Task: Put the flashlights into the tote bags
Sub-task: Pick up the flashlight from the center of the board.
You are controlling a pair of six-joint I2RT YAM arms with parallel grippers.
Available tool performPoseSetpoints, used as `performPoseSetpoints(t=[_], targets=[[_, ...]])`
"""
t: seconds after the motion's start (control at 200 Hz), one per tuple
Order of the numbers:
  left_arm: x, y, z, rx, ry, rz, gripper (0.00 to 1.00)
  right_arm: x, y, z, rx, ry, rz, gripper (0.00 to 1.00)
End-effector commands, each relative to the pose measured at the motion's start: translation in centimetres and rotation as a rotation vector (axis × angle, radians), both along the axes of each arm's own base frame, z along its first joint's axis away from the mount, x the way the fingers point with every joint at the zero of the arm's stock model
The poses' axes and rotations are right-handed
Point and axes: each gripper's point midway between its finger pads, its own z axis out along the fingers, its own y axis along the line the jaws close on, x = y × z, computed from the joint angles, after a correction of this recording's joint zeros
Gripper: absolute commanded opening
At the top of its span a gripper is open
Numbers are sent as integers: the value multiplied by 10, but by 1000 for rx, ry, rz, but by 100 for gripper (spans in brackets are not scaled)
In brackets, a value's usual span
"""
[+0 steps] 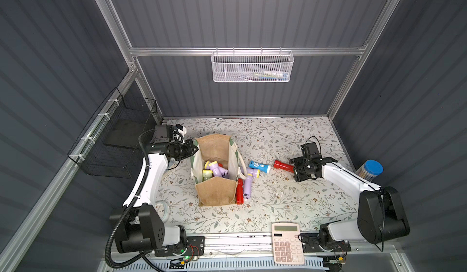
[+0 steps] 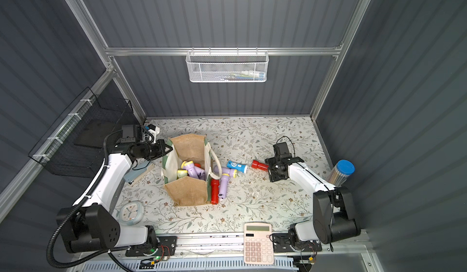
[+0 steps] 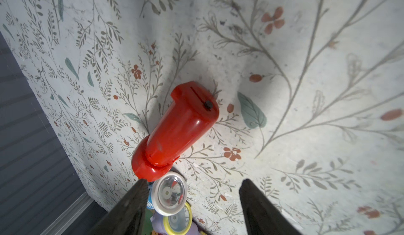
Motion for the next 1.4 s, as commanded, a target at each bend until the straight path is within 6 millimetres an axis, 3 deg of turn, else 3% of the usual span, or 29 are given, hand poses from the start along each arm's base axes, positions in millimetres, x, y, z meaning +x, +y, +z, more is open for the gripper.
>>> performPoseSetpoints(t=[0.0, 0.295, 0.52, 1.0, 1.165, 1.396], targets=[[-4, 2, -11, 24, 41, -9, 4, 4, -8, -7, -23, 19, -82, 70], [-4, 3, -14, 30, 51, -9, 4, 29, 7, -22, 38, 33, -83, 69], [-5, 4, -16, 38, 56, -8, 4, 41, 8, -28, 32, 38, -105, 68], [-3, 7, -17, 59, 59, 0, 4, 20, 11, -50, -21, 123, -91, 56], [-3, 8, -19, 66, 64, 4, 4, 5, 2, -57, -62, 138, -116, 52], [-1, 8, -20, 65, 70, 4, 4, -8, -5, -65, -87, 154, -120, 36]])
